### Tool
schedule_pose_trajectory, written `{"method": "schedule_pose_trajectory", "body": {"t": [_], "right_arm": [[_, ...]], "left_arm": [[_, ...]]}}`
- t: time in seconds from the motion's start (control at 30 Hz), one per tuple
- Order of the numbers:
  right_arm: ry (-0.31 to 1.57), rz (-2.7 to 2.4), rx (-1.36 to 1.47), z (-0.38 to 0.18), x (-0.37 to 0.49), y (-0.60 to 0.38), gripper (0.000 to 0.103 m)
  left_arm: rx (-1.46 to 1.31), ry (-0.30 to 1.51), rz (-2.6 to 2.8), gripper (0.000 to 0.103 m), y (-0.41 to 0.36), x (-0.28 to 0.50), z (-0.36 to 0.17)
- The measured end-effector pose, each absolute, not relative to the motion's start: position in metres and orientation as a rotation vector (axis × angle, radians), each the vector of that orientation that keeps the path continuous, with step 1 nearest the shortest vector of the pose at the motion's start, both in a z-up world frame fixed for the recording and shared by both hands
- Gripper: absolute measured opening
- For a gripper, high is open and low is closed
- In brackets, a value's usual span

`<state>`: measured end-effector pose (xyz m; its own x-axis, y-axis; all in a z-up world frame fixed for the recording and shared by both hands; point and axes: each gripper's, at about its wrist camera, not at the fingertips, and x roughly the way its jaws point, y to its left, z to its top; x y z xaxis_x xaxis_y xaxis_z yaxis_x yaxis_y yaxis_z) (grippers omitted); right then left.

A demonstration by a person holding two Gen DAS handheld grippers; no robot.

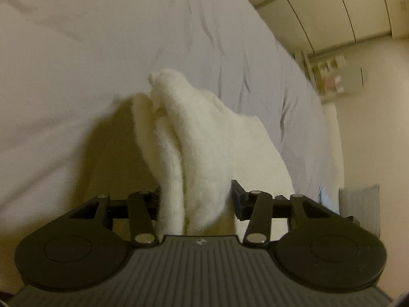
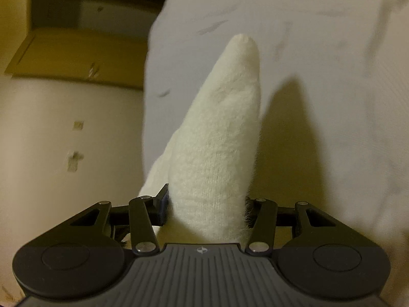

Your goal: Fold clothes

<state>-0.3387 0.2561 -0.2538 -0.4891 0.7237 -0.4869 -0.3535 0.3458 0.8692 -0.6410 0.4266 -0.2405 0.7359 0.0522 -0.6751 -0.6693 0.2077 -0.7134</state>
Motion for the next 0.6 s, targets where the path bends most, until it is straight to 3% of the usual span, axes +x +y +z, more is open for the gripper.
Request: {"method": "schedule_pose_trajectory", "body": {"t": [0.23,0.6], "right_arm": [[1.574,1.479,0.323,-0.219,-0.399,0.352,0.049],[1.446,1.505,0.451,-0.242,-0.542,0.542,0.049]], "left_arm": [[-1.235,0.482,0.641,0.043,0.479,-0.724,-0.198],[-1.088,0.488,0.682,0.043,0.67,-0.858,-0.181]]}}
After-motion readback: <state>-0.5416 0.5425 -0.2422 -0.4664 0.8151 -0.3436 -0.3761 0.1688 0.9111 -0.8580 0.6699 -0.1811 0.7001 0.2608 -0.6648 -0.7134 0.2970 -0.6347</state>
